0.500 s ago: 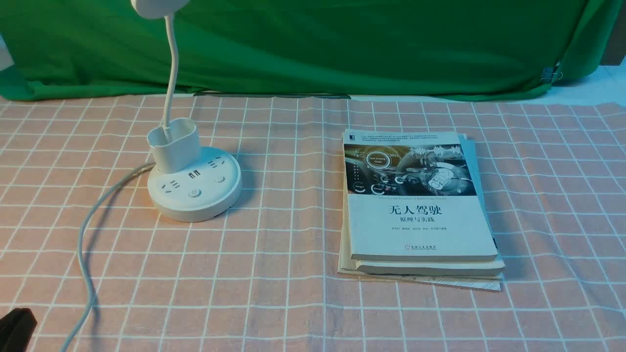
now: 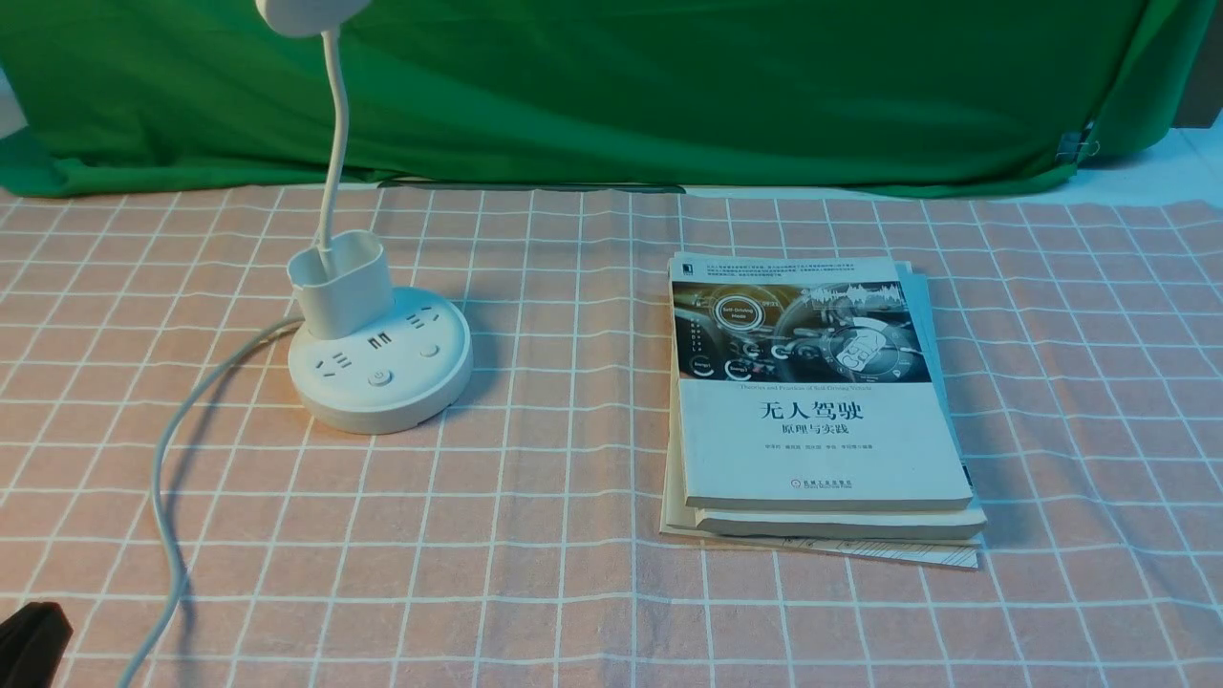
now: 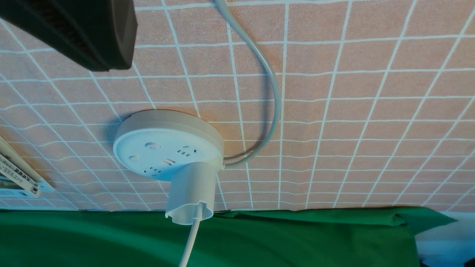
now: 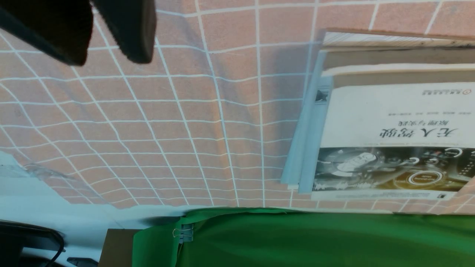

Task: Turn on the table lamp on the pink coffee tablecloth with your hand.
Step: 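Press the power button on the lamp base to turn the lamp on with the left gripper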

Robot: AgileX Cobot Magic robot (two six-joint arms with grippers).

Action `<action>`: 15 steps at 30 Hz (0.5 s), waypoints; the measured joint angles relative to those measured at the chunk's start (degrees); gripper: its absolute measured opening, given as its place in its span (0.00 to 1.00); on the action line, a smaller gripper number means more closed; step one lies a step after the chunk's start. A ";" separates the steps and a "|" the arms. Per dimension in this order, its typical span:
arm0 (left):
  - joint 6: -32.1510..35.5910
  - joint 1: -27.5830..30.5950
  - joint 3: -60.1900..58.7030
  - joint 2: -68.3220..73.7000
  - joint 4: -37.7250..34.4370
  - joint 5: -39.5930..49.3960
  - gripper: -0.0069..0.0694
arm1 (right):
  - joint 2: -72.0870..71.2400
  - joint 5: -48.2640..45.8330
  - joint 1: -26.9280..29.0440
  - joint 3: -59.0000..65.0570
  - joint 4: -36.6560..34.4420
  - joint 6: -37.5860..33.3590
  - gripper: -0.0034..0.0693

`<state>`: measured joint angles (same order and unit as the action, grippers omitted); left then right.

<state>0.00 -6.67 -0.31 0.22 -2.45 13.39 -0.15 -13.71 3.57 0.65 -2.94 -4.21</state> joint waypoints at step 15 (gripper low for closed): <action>0.00 0.00 0.00 0.00 2.45 -0.06 0.09 | 0.00 0.00 0.00 0.00 0.00 0.00 0.38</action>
<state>0.00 -6.67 -0.31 0.22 0.00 13.34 -0.15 -13.71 3.57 0.65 -2.94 -4.21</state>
